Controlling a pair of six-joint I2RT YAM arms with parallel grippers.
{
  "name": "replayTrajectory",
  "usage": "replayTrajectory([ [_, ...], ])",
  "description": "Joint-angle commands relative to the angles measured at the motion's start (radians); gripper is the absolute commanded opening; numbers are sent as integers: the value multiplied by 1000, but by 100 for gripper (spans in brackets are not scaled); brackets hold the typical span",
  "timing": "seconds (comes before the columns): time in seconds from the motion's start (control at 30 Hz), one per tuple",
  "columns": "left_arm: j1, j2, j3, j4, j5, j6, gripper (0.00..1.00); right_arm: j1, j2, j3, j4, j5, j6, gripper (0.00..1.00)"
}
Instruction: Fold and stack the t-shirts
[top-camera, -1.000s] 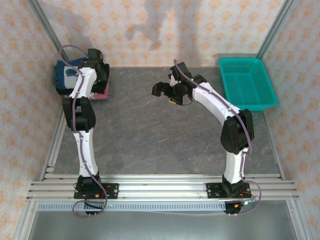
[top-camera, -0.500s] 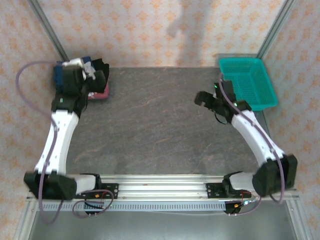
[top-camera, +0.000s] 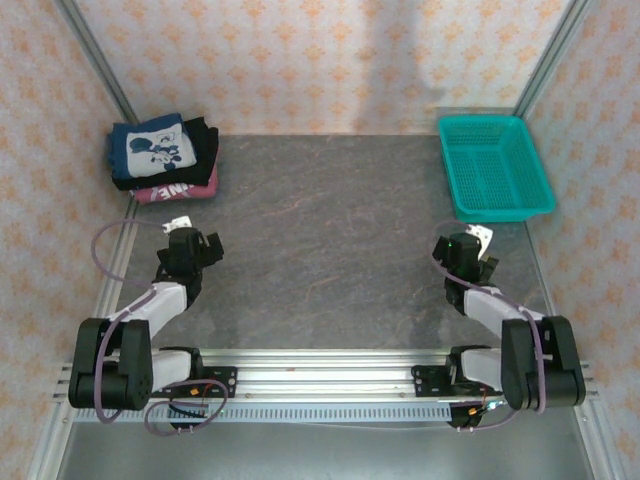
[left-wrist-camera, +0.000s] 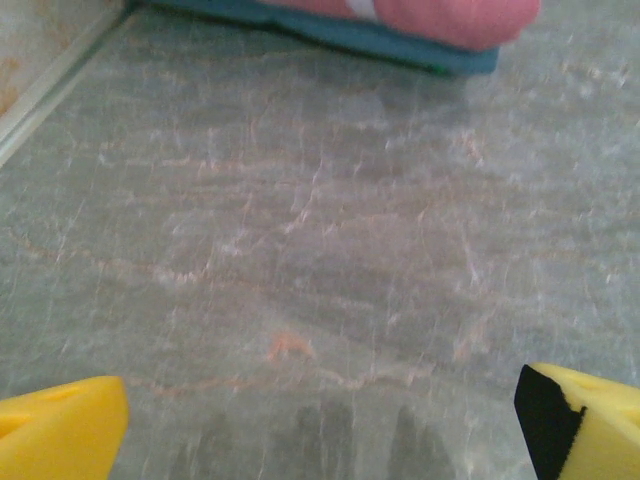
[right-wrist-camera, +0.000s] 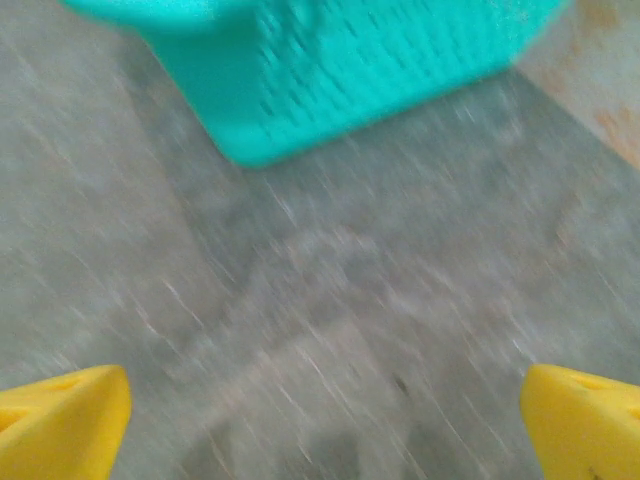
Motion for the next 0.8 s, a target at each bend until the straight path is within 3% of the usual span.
replayTrajectory([
  [0.0, -2, 45, -9, 303, -32, 36, 100, 1, 81, -18, 411, -75, -86, 99],
  [0.1, -12, 145, -50, 499, -70, 61, 100, 0, 214, -22, 560, -137, -113, 99],
  [0.17, -51, 181, -6, 449, -47, 118, 100, 0, 341, -32, 714, -125, -112, 99],
  [0.2, -62, 234, -10, 507, -43, 131, 100, -6, 361, -15, 722, -108, -100, 99],
  [0.23, -67, 296, -4, 588, -51, 149, 100, -18, 316, 39, 546, -87, -66, 100],
  [0.27, -75, 274, 16, 498, -47, 154, 100, -20, 295, 80, 417, -80, -63, 99],
  [0.3, -75, 256, 37, 430, -50, 143, 100, -18, 323, 52, 514, -78, -75, 99],
  [0.33, -78, 283, 10, 535, -55, 157, 100, -15, 346, 33, 599, -75, -82, 99],
  [0.4, -78, 262, 34, 451, -55, 150, 100, -14, 300, 54, 476, -76, -73, 99],
  [0.43, -82, 276, 20, 502, -60, 161, 100, -15, 313, 44, 521, -79, -77, 99],
  [0.47, -84, 261, 36, 442, -59, 153, 100, -14, 330, 30, 580, -77, -80, 99],
  [0.77, -92, 267, 40, 448, -67, 166, 100, -14, 322, 39, 550, -80, -80, 99],
])
